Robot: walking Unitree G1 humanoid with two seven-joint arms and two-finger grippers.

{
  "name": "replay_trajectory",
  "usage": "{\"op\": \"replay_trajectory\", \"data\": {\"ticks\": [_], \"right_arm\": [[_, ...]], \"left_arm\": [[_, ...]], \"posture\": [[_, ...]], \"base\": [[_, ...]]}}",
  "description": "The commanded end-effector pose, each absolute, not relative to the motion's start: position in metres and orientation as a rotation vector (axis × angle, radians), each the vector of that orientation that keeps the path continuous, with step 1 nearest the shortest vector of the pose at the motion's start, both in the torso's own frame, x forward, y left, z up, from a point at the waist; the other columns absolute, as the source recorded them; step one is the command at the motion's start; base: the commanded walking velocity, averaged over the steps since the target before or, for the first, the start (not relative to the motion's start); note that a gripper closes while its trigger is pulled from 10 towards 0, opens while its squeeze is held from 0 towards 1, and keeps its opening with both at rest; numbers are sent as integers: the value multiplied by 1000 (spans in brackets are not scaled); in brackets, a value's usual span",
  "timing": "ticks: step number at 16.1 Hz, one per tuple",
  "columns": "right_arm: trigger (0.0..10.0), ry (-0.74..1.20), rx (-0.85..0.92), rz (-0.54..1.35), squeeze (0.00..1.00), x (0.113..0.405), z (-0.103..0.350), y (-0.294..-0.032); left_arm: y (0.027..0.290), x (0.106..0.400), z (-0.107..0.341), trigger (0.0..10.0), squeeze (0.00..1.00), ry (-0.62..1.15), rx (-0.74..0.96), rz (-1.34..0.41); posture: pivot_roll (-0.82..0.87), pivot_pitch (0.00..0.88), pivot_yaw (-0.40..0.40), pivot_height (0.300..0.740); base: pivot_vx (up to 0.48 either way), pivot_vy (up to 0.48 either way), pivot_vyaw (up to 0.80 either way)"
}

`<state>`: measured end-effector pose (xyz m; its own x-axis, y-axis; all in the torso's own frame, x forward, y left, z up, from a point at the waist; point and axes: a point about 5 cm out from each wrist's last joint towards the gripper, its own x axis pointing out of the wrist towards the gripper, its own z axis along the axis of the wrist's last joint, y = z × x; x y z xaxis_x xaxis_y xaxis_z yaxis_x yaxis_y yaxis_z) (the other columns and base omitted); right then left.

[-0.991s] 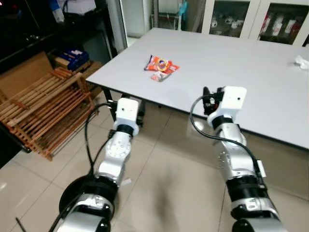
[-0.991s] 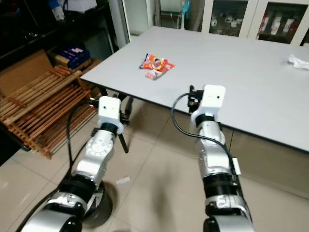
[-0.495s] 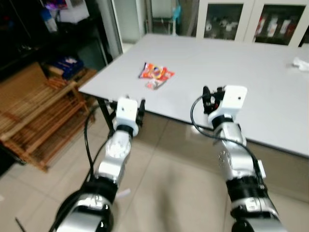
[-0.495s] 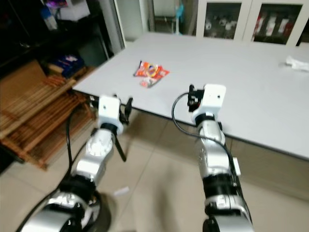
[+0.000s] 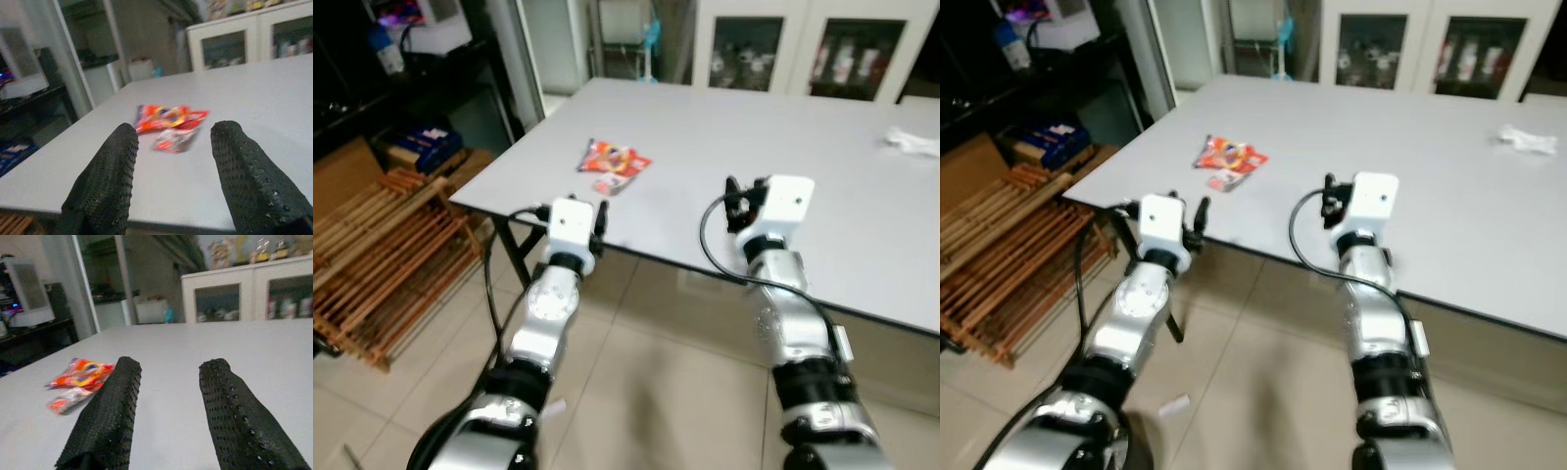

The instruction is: Picking trash to rubbish bin

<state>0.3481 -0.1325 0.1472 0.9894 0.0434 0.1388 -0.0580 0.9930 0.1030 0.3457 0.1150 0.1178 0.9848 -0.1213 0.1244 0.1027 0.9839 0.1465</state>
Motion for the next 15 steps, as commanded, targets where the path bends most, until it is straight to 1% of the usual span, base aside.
{"op": "replay_trajectory", "data": {"ticks": [1, 13, 15], "right_arm": [[10000, -149, 102, 59, 0, 350, 153, -130], [10000, -139, 105, 59, 0, 350, 152, -130], [10000, -131, 111, 72, 0, 350, 151, -127]], "left_arm": [[116, 346, 119, 10000, 0, -132, 136, -108], [114, 346, 119, 10000, 0, -129, 136, -116], [114, 346, 119, 10000, 0, -128, 137, -119]], "posture": [[9, 0, 94, 740], [9, 0, 95, 740], [9, 0, 96, 740]], "base": [[352, 0, 0], [348, 0, 0], [345, 0, -800]]}}
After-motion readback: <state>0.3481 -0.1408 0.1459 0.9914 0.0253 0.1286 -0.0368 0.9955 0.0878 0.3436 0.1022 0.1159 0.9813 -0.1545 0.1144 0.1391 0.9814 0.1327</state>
